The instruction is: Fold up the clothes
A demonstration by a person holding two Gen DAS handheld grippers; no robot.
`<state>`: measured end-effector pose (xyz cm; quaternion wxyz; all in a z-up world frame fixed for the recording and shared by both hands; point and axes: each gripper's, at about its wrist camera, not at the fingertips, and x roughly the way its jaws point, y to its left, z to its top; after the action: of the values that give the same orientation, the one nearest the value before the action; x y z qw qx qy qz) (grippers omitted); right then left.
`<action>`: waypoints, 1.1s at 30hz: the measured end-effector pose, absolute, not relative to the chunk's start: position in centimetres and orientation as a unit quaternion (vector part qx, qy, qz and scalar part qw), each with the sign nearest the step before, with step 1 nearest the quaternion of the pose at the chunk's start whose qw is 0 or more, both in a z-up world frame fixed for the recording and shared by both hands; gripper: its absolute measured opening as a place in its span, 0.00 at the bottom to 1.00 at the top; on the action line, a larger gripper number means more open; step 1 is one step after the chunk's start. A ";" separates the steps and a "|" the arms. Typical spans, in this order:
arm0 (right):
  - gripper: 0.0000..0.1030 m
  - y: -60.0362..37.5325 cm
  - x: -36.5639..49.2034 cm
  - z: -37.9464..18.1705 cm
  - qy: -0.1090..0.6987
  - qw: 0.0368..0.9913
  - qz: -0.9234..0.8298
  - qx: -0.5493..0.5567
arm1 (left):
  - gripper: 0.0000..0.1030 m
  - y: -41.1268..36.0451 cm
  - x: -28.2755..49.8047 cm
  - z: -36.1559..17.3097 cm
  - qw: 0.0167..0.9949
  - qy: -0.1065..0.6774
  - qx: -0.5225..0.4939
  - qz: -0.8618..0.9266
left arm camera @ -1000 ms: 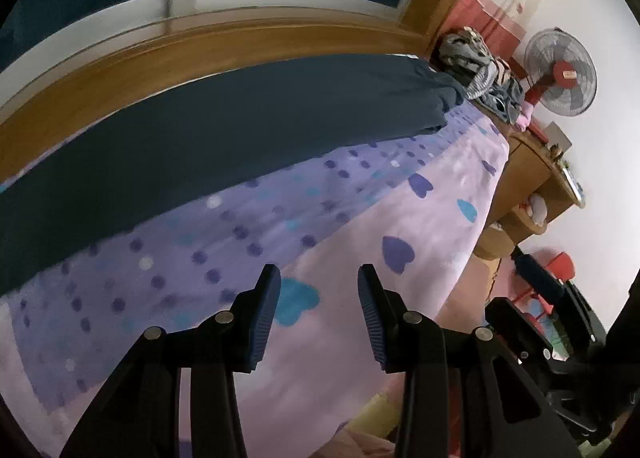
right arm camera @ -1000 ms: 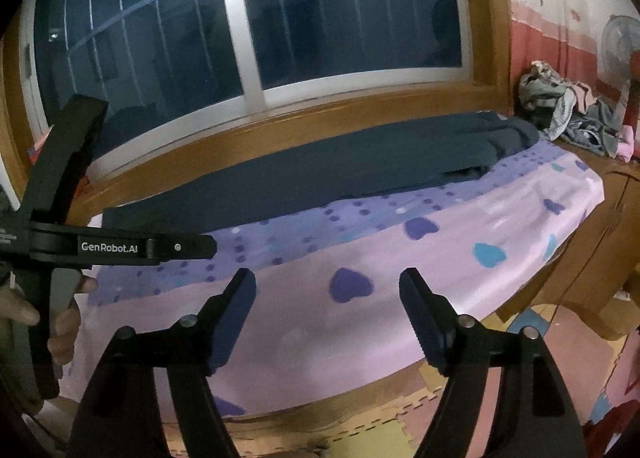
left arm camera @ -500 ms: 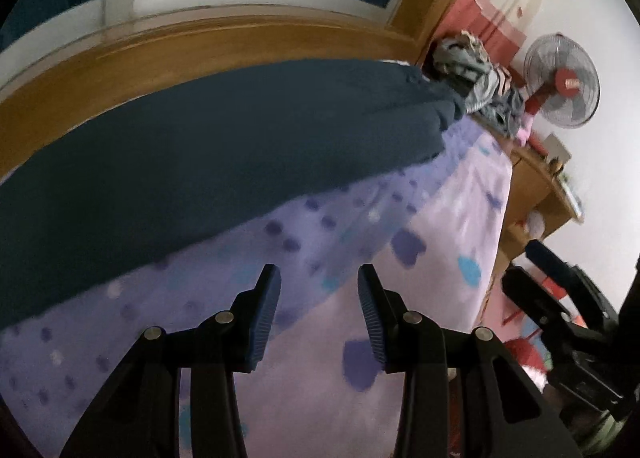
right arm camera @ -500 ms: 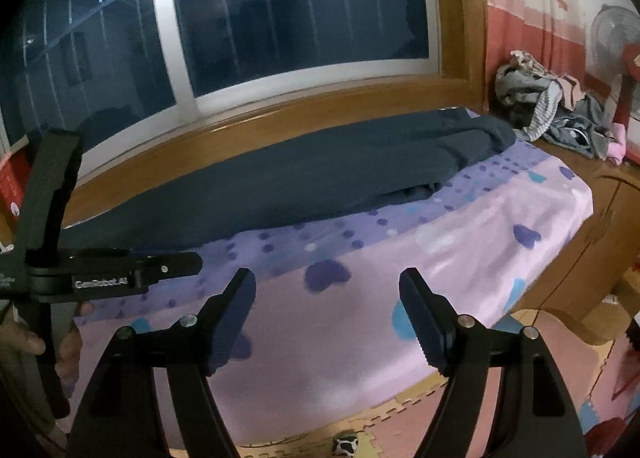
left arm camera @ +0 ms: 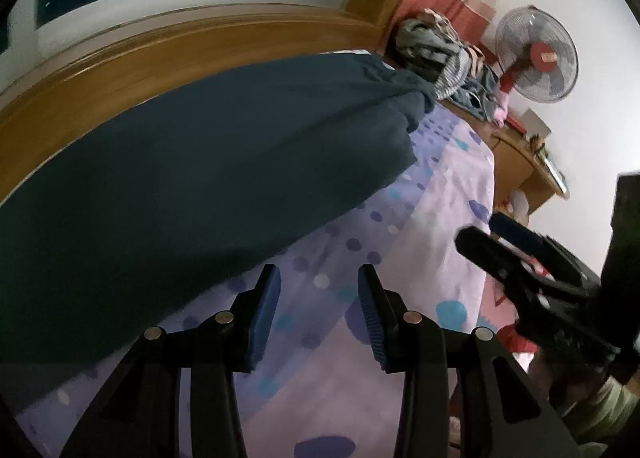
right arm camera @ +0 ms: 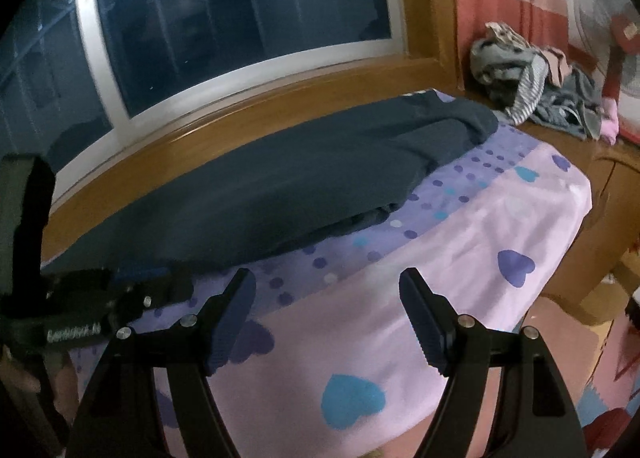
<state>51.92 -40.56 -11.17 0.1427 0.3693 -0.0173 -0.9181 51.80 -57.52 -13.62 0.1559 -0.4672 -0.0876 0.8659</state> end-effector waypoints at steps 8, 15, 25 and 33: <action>0.73 -40.4 47.2 -14.9 0.044 0.109 -0.916 0.384 | 0.39 -56.1 49.3 -13.4 0.165 -0.042 -0.462 0.870; 0.73 -39.5 42.1 -16.4 0.020 0.131 -0.900 0.414 | 0.39 -54.8 48.0 -13.8 0.152 -0.029 -0.467 0.871; 0.73 -38.9 38.8 -14.5 -0.009 0.176 -0.901 0.395 | 0.39 -52.3 46.1 -13.9 0.128 -0.003 -0.447 0.886; 0.73 -39.3 37.5 -13.9 -0.027 0.192 -0.901 0.389 | 0.39 -52.6 42.8 -14.6 0.115 0.010 -0.443 0.889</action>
<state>37.49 -39.30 -13.85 0.1922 0.3889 -0.0269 -0.9006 42.79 -52.55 -14.58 0.1149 -0.4432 0.0096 0.8890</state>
